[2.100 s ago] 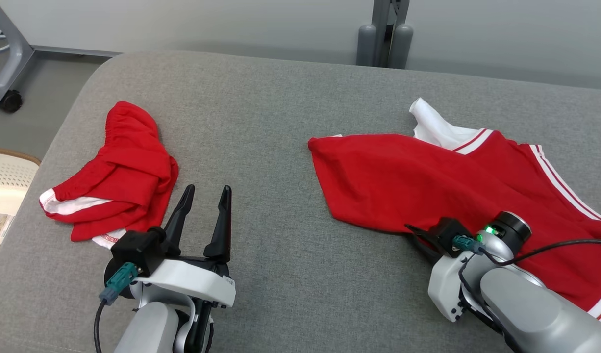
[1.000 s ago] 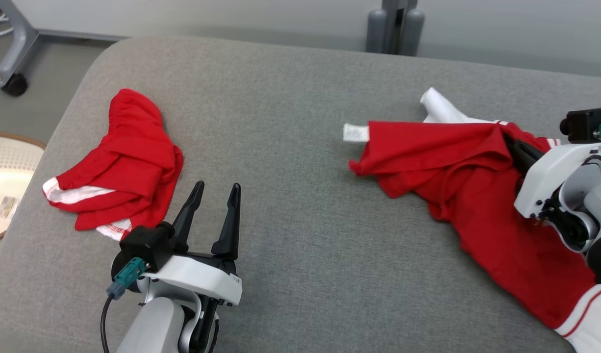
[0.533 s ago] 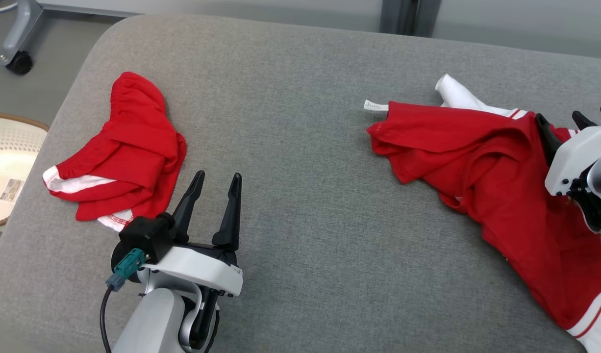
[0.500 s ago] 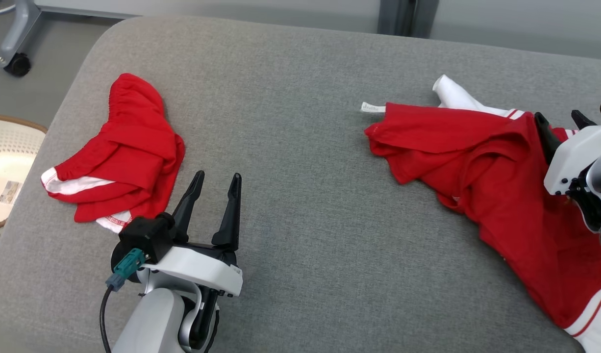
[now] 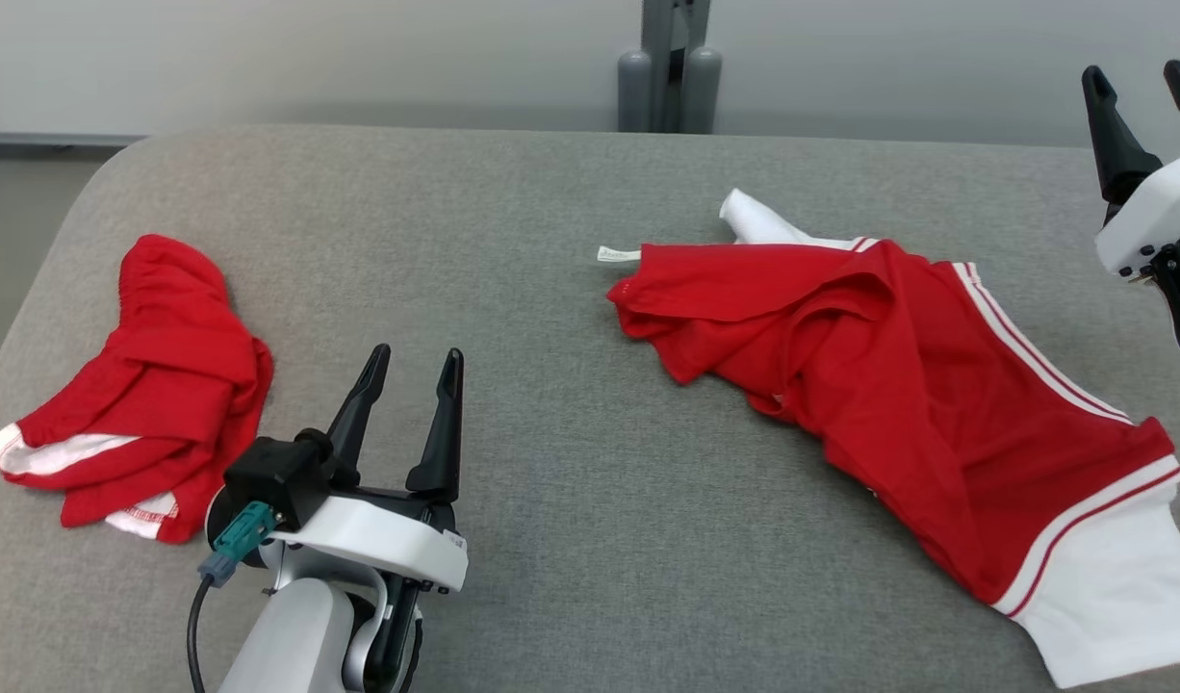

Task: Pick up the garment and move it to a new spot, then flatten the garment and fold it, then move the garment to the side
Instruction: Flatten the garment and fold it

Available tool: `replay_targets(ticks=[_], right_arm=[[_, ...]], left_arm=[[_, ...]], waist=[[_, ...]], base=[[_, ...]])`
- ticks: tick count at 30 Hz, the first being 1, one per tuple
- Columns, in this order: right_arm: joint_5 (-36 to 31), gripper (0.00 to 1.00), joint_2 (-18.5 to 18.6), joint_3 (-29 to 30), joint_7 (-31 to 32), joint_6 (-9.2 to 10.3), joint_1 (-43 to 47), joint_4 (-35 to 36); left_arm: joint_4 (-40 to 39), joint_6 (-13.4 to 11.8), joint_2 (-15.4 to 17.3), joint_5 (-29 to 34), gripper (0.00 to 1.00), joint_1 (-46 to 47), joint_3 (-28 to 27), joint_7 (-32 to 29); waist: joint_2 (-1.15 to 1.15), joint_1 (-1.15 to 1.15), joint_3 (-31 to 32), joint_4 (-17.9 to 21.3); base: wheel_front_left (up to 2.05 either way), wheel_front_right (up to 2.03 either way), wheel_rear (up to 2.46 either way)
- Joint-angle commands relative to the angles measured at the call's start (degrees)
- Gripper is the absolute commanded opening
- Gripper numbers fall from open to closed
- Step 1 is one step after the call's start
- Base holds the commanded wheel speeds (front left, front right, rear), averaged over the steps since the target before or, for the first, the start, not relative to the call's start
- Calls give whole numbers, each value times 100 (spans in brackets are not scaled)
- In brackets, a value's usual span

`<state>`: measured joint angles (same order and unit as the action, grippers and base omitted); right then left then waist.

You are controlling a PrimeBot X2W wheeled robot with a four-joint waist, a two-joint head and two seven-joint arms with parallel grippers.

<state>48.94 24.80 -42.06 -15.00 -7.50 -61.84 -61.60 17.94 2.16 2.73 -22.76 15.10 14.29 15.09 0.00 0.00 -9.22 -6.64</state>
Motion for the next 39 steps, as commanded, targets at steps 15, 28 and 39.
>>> replay_targets(ticks=[15,28,39], right_arm=[[-3956,100,-1370,4377,-14,1,4423,4315],[-4327,100,-1998,4508,-15,2,5410,5178],[-4118,100,-1796,4104,-15,2,5532,5148]], left_arm=[[-169,9,31,-8,100,-365,10,7],[-315,-98,30,267,100,-526,-210,7],[-399,-599,26,463,100,-810,-400,7]], waist=[[0,0,608,912],[0,0,625,1174],[0,0,689,922]], base=[[0,0,0],[0,0,0],[0,0,0]])
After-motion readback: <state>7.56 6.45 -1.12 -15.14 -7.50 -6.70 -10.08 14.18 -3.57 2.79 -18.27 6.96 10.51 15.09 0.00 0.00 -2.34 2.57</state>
